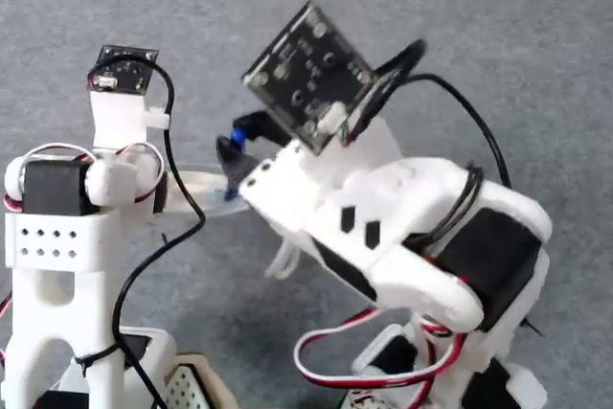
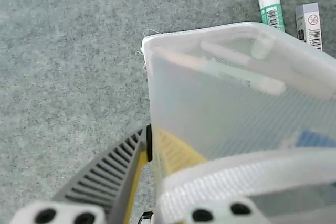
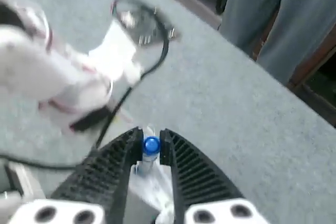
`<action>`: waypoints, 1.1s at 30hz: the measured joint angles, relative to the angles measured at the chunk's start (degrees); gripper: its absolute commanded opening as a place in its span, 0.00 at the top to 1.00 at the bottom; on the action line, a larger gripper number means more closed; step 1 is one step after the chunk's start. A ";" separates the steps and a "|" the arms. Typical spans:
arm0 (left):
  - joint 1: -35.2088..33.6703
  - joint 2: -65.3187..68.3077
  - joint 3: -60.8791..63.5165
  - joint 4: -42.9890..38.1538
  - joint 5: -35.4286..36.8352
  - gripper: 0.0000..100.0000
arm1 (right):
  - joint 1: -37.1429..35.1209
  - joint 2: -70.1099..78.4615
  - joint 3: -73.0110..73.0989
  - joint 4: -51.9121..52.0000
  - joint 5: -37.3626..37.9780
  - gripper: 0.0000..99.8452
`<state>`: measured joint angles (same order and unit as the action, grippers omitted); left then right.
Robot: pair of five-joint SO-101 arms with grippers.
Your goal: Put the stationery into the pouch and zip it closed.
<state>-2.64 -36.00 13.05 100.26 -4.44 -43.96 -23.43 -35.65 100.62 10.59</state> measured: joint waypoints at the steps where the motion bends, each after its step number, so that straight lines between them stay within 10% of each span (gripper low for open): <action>1: 0.00 0.00 0.00 0.00 0.00 0.97 | 0.00 -1.58 3.08 -0.26 0.79 0.99; 17: -0.09 0.18 0.00 0.00 -0.26 0.97 | -0.26 -25.41 59.43 -22.51 5.27 0.99; 33: -1.76 0.18 -0.09 0.00 -0.35 0.97 | 0.18 -26.02 66.20 -38.15 5.36 0.96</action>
<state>-4.40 -35.82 12.97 100.26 -4.79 -43.78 -49.45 30.55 62.46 15.96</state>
